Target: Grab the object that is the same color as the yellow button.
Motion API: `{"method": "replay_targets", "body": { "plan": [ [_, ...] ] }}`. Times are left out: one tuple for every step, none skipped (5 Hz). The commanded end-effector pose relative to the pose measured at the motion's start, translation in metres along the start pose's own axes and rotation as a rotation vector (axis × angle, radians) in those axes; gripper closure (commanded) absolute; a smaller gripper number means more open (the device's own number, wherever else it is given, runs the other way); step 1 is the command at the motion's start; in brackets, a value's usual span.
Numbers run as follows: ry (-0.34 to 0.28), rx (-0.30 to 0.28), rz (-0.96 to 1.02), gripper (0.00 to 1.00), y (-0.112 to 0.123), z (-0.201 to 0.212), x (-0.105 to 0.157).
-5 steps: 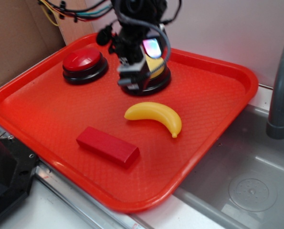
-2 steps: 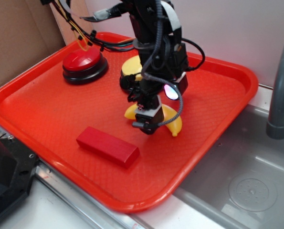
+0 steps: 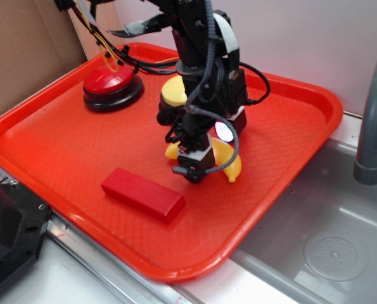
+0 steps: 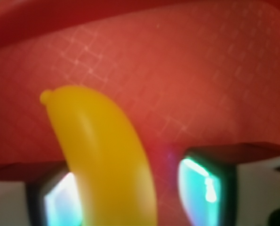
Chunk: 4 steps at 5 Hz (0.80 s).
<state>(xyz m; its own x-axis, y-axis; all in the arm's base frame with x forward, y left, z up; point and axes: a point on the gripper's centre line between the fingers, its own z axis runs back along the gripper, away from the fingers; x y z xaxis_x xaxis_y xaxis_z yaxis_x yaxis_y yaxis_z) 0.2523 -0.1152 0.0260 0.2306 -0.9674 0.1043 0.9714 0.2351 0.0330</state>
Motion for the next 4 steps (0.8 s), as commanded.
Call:
{"method": "replay_targets", "body": {
  "plan": [
    [-0.006, 0.046, 0.035, 1.0, -0.003, 0.021, 0.004],
    [0.017, 0.063, 0.231, 1.0, -0.001, 0.064, -0.006],
    [0.089, 0.077, 0.476, 1.0, 0.002, 0.109, -0.021],
    [0.085, 0.061, 0.729, 1.0, 0.004, 0.145, -0.046]
  ]
}}
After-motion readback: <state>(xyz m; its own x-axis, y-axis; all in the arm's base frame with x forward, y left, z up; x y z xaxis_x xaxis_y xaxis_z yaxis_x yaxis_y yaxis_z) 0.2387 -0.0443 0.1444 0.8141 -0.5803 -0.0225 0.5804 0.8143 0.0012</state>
